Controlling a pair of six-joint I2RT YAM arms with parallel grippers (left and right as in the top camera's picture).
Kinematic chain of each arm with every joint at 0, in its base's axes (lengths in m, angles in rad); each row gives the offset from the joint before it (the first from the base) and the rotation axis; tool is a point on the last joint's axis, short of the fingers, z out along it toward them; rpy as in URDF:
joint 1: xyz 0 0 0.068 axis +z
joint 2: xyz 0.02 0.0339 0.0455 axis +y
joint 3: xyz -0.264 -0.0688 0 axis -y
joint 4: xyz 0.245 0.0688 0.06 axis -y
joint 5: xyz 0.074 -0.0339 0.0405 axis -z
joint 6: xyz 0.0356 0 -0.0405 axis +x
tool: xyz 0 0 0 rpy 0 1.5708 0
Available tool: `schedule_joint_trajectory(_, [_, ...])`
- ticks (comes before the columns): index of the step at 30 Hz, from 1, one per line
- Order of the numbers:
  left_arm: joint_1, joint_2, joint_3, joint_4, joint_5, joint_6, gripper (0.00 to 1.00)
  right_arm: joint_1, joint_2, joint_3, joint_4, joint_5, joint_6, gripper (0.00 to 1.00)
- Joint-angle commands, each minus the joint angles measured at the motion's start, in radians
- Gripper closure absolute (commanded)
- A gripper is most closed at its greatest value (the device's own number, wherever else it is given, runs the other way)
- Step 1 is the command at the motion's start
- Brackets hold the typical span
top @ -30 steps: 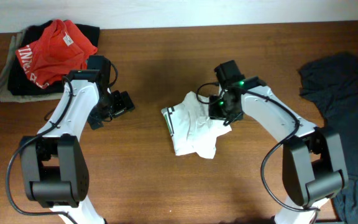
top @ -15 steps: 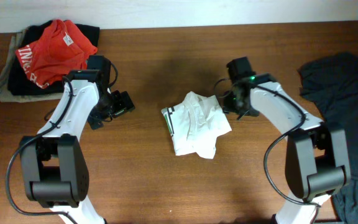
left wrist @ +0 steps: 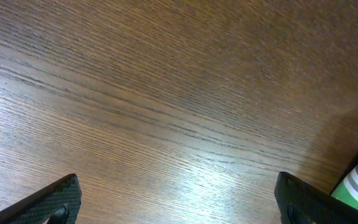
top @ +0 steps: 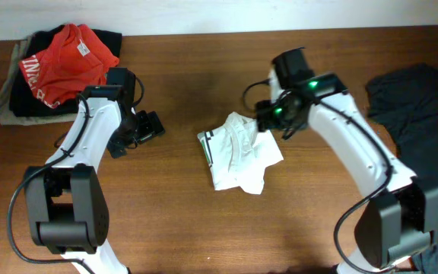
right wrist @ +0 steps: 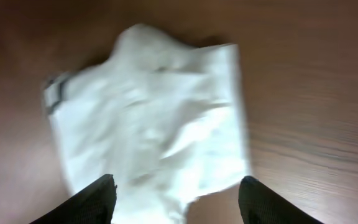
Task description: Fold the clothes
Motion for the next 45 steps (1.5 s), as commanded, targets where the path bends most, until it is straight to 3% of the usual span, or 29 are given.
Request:
schedule_joint_trajectory(1, [0.002,-0.01,-0.008,0.002,-0.01,0.006,0.01,0.093,0.065,-0.001,0.017,-0.053,0.01,0.34])
schedule_joint_trajectory(8, [0.002,-0.01,-0.008,-0.002,-0.01,0.006,0.01,0.195,0.169,-0.001,0.061,0.057,0.128,0.36])
schedule_joint_trajectory(18, [0.002,-0.01,-0.008,-0.002,-0.01,0.006,0.01,0.196,0.239,-0.001,0.054,0.1,0.128,0.43])
schedule_joint_trajectory(31, [0.002,-0.01,-0.008,-0.002,-0.01,0.006,0.01,0.177,0.278,0.01,0.032,0.148,0.128,0.66])
schedule_joint_trajectory(37, [0.002,-0.01,-0.008,-0.002,-0.01,0.006,0.01,0.124,0.277,0.038,0.003,0.152,0.128,0.87])
schedule_joint_trajectory(45, [0.002,-0.01,-0.008,-0.002,-0.01,0.006,0.01,0.07,0.27,0.119,-0.071,0.178,0.117,0.93])
